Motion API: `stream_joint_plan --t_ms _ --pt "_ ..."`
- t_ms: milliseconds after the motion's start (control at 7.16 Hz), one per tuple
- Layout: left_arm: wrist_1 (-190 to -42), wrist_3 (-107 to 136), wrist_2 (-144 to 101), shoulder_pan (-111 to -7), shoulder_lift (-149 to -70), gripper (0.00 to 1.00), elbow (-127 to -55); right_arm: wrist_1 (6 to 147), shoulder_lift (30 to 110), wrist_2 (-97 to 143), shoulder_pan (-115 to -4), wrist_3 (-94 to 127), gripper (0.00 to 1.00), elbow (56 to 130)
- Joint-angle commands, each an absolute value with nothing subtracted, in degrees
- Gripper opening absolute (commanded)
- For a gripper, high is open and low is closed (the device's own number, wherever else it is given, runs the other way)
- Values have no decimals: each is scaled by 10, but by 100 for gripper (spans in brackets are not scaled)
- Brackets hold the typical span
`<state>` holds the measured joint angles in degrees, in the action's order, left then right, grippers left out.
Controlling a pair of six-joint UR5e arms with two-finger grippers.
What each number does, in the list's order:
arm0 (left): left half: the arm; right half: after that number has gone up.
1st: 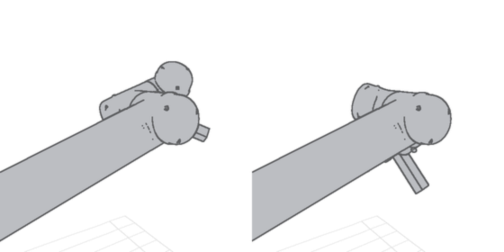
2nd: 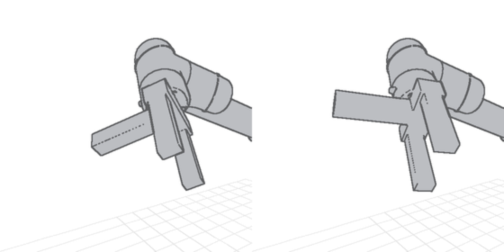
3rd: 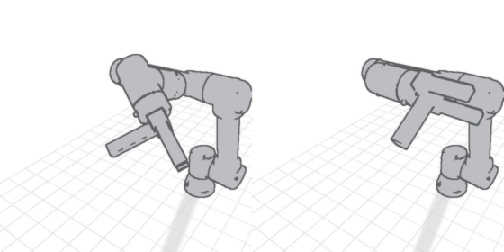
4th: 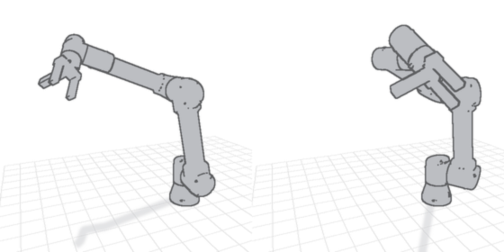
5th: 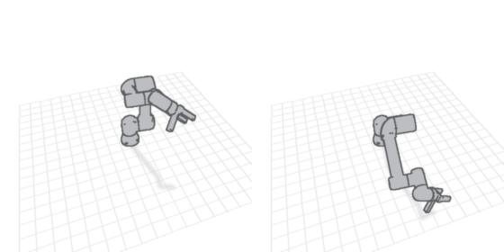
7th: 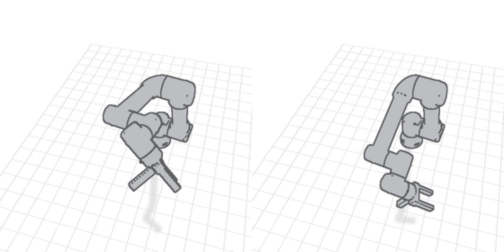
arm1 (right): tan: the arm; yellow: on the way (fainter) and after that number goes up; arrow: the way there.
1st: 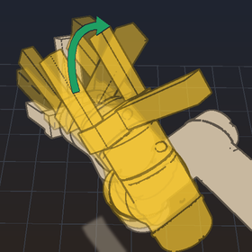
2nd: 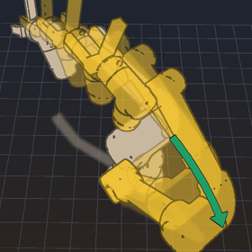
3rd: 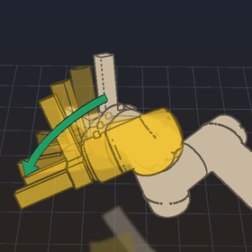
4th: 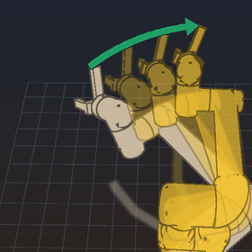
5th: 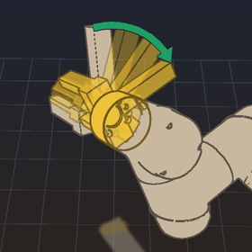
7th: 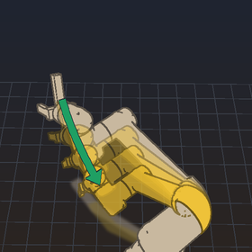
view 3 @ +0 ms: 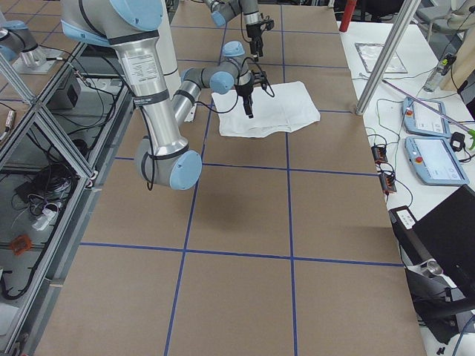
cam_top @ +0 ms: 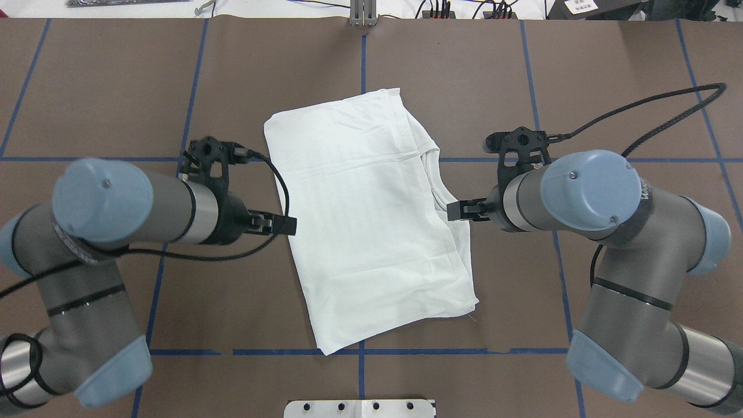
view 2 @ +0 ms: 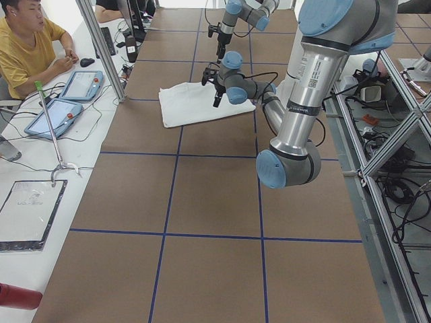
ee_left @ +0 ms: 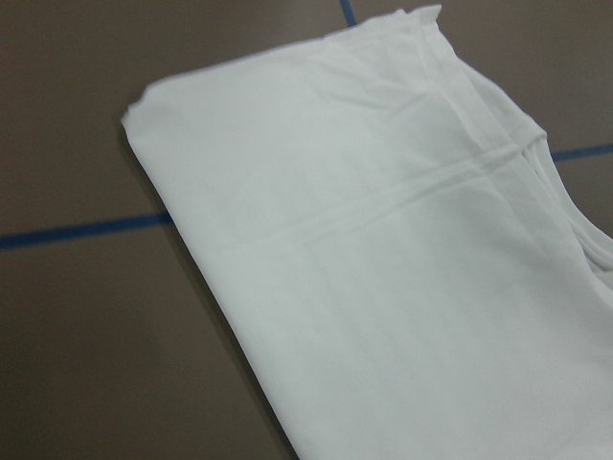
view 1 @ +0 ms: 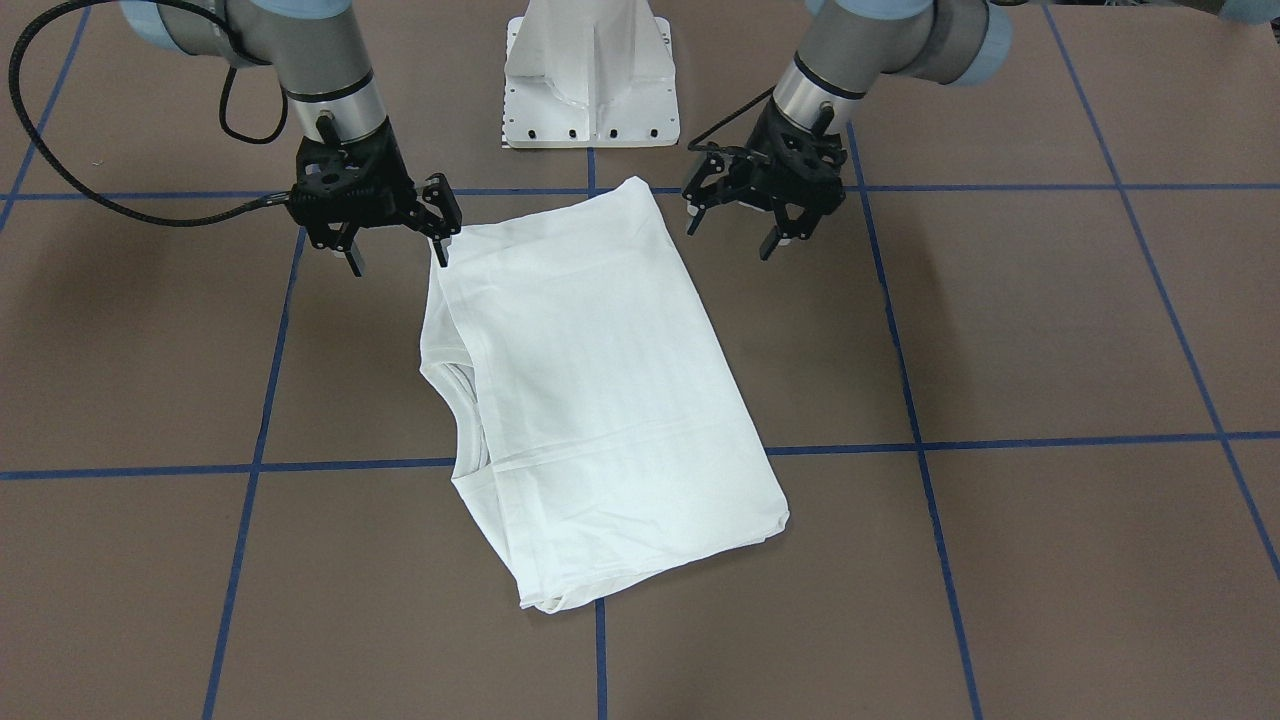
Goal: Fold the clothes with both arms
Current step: 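Withdraw the right gripper from the shirt while the left gripper moves nearer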
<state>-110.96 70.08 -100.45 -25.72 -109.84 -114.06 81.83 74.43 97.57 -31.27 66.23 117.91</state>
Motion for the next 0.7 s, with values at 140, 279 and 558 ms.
stream_joint_plan --t_ms 140,279,558 --pt "-1054 865 -915 -93 -1103 100 -1134 722 815 1003 -339 663 100 1174" --pt "-1048 884 -910 -82 -1105 91 -1124 722 814 1003 -339 663 100 1174" --pt "-1048 885 -899 -81 -1138 64 -1088 722 813 1003 -338 663 100 1170"
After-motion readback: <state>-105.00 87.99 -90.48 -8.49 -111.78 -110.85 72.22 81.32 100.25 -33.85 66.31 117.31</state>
